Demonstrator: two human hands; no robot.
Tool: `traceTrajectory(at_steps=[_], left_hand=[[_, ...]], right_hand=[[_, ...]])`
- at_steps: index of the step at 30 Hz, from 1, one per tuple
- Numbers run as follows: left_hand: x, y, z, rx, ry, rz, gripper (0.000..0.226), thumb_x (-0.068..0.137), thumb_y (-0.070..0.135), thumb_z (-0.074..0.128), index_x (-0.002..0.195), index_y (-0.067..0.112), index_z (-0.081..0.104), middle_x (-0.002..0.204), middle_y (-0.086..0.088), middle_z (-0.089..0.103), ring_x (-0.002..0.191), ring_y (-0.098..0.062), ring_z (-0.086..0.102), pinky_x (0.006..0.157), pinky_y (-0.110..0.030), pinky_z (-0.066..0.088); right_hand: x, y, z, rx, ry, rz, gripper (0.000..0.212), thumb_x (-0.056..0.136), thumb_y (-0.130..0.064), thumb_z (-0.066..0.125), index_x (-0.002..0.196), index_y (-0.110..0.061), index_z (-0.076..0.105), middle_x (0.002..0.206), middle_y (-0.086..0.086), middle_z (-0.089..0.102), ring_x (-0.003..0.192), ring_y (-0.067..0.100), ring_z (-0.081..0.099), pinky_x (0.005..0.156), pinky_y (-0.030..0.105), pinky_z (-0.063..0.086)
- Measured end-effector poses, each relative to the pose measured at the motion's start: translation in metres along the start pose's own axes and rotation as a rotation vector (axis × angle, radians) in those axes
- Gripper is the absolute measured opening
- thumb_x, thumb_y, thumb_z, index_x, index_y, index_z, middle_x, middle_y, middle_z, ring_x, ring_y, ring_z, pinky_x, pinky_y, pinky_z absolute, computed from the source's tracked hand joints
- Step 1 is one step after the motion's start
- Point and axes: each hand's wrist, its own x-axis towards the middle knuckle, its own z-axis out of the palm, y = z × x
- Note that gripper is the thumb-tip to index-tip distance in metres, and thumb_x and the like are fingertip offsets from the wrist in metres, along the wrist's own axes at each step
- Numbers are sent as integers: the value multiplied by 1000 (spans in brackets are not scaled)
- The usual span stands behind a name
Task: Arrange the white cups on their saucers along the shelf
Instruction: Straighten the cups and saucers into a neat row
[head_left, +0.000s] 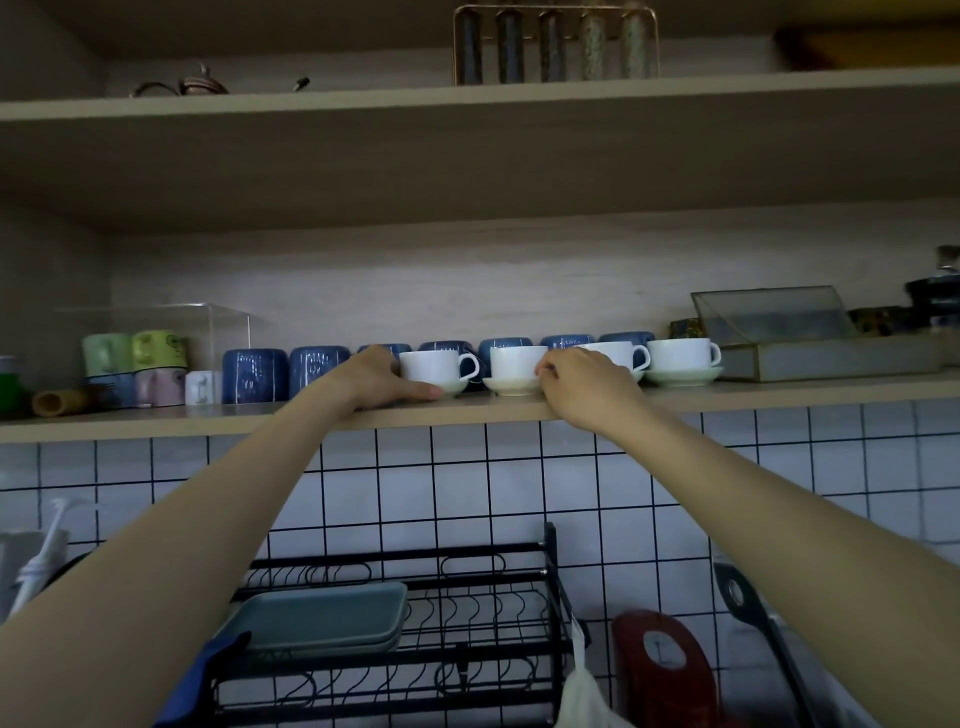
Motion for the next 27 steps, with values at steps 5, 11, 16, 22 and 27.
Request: traceTrajectory(at_steps=[5,11,16,22,27], left_hand=[[-2,-3,-1,5,7,-2,53,83,53,75,90,1,69,82,-7,58,72,-20,50,65,-30,36],[-2,4,1,17,-18,6,67,77,70,69,113,14,66,107,-6,67,95,-23,63,84,-34,47],[-1,7,7,41,-21,36,68,81,64,68,129,18,60,117,-5,66,104,-22,62,94,-37,50],[-3,7,5,25,-29,42,65,82,63,69,127,17,62,120,-6,67,110,-24,63,104,-44,49],[-5,8,7,13,-18,56,62,83,61,70,124,16,63,117,-8,68,108,-24,64,102,-43,50]], right_hand=[[-1,-1,0,2,-2,3,36,100,-24,31,116,-18,63,121,6,62,106,28,56,85,42,45],[-3,-1,-2,6,-20,3,35,100,-24,31,115,-17,62,120,6,62,105,28,56,87,43,46],[-7,1,-2,7,-8,-5,33,100,-26,31,116,-17,60,118,6,61,105,28,56,85,42,45],[-16,5,-3,-6,71,-25,31,100,-30,35,112,-16,60,112,6,63,100,30,57,80,40,43],[-24,9,-6,-7,85,-44,36,101,-40,34,108,-16,61,106,7,61,98,29,57,77,38,41]])
